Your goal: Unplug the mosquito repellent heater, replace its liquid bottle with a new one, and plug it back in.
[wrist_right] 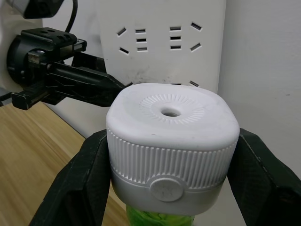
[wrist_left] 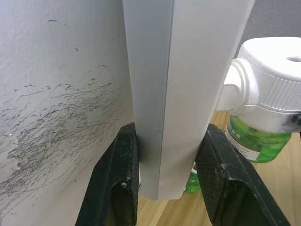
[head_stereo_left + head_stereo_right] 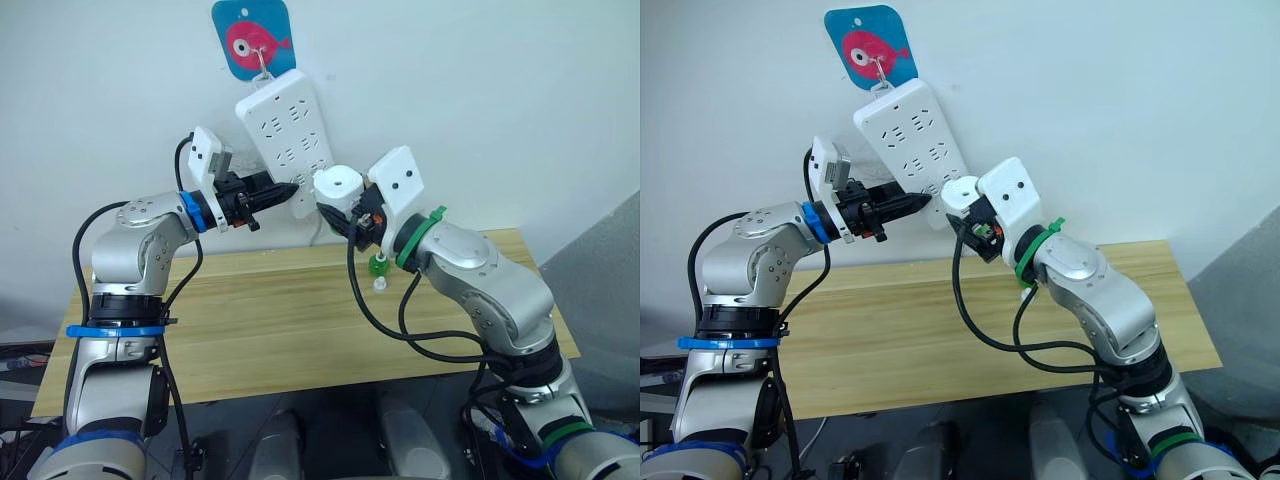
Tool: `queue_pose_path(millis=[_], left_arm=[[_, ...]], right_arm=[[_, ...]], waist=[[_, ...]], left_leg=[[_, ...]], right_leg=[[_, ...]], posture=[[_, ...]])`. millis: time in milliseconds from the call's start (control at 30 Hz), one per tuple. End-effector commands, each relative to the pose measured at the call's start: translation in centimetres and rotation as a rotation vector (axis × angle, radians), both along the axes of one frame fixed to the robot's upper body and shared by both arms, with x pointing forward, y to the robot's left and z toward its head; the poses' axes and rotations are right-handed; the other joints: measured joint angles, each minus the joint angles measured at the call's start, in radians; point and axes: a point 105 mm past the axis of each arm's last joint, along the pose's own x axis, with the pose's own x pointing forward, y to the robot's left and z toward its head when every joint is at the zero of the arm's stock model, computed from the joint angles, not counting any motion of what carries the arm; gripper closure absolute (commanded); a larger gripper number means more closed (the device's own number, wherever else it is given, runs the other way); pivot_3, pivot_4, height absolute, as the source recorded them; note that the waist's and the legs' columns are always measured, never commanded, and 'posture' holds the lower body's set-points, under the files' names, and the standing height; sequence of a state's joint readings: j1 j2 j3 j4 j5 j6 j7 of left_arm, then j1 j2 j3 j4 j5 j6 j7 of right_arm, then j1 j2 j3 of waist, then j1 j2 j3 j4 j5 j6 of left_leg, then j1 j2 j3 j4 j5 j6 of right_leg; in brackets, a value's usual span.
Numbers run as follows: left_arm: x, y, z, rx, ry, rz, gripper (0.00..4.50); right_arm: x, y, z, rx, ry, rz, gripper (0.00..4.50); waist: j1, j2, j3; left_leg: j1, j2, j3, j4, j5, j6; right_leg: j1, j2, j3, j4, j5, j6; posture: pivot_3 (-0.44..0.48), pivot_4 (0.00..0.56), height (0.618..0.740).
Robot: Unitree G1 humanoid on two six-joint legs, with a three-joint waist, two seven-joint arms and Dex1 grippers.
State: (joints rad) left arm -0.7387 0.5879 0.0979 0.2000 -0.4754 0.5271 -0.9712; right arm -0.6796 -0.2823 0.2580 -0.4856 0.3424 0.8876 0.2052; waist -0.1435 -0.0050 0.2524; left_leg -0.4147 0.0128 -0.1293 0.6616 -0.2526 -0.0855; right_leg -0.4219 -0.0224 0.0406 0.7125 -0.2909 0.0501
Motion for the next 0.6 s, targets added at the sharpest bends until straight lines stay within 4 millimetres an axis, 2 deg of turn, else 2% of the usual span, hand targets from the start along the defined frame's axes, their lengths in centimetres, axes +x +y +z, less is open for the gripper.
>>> queue_pose_path(millis=[33, 600], left_arm=[[-0.54, -0.31, 0.98, 0.005, -0.041, -0.023, 3.20], [-0.65, -0.49, 0.91, 0.009, -0.038, -0.033, 3.20]], right_arm=[[-0.59, -0.02, 1.75, 0.040, -0.075, 0.003, 1.46], [0.07, 0.41, 1.58, 0.032, -0.080, 0.004, 1.46]], waist=[[0.000, 0.000, 0.000], [-0.001, 0.000, 0.000]], left_leg=[[0.000, 0.000, 0.000, 0.000, 0.000, 0.000], [0.000, 0.000, 0.000, 0.000, 0.000, 0.000]], right_leg=[[0.000, 0.000, 0.000, 0.000, 0.000, 0.000], [0.000, 0.000, 0.000, 0.000, 0.000, 0.000]], posture=[[-0.189, 0.195, 0.725], [-0.187, 0.197, 0.725]])
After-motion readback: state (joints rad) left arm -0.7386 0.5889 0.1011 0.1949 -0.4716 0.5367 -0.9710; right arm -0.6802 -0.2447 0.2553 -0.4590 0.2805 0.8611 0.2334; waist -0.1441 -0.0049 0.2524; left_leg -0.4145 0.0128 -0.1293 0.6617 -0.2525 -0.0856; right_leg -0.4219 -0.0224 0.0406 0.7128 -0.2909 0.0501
